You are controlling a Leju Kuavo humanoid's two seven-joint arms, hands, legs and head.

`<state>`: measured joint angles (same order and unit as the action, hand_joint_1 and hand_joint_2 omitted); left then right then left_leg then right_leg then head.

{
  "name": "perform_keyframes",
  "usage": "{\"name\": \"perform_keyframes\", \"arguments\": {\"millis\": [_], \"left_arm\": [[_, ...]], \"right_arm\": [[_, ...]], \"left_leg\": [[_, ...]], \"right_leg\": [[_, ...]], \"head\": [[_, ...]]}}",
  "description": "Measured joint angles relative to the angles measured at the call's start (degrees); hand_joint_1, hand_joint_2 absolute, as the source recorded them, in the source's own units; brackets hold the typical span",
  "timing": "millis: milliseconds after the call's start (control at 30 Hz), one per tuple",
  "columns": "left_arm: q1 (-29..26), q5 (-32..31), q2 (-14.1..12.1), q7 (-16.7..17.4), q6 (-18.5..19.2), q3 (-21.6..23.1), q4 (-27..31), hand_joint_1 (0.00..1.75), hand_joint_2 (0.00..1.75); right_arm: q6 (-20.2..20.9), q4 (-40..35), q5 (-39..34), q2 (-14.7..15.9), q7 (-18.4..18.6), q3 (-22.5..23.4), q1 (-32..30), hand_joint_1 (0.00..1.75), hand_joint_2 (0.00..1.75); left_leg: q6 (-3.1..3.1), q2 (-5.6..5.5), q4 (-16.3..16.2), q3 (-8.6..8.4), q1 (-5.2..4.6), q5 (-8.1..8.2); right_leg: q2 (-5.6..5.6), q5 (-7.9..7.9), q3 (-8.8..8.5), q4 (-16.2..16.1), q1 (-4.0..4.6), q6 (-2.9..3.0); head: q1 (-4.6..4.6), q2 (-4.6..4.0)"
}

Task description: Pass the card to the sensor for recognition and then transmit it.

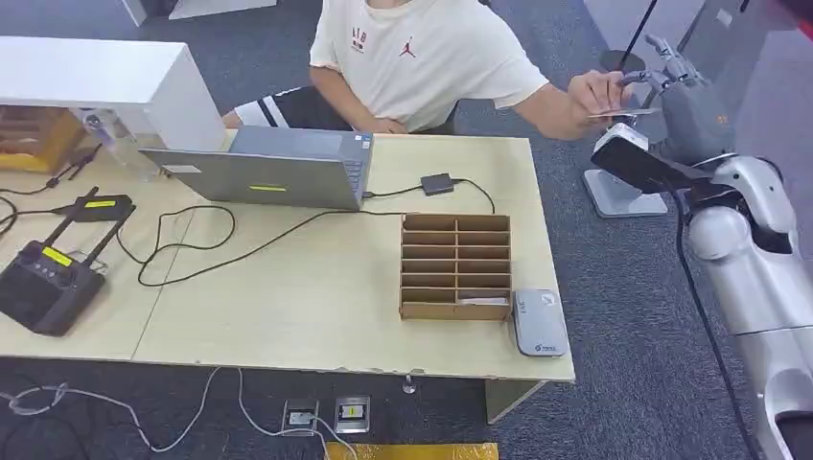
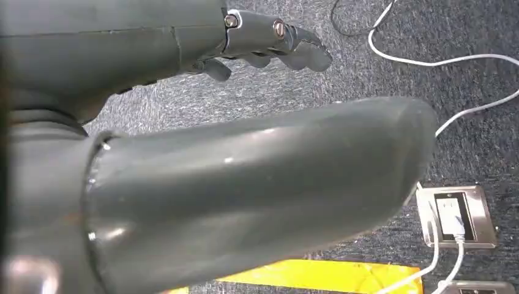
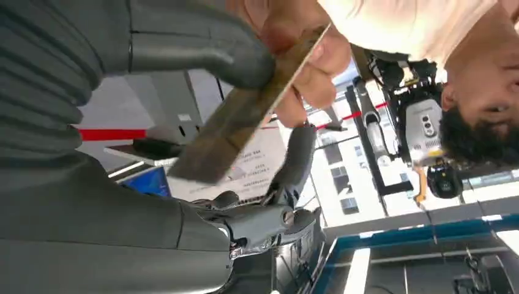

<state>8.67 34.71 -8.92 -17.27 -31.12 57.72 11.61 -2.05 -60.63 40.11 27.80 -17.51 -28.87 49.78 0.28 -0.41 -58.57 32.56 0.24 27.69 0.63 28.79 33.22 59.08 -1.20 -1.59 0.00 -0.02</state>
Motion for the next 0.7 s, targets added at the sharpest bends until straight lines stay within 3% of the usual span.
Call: {"name": "perform_keyframes", "arguments": {"millis": [700], "left_arm": [[-0.3, 0.7, 0.8, 4.2, -0.9, 0.0, 0.0, 0.00, 0.00]], "right_arm": [[2.0, 0.4, -2.4, 0.9, -0.1, -2.2, -0.6, 1.75, 1.75]], "left_leg": [[0.00, 0.00, 0.0, 0.00, 0.00, 0.00]], "right_leg": [[-0.01, 0.00, 0.02, 0.0, 0.00, 0.00]], "head": [[0.00, 0.00]]}}
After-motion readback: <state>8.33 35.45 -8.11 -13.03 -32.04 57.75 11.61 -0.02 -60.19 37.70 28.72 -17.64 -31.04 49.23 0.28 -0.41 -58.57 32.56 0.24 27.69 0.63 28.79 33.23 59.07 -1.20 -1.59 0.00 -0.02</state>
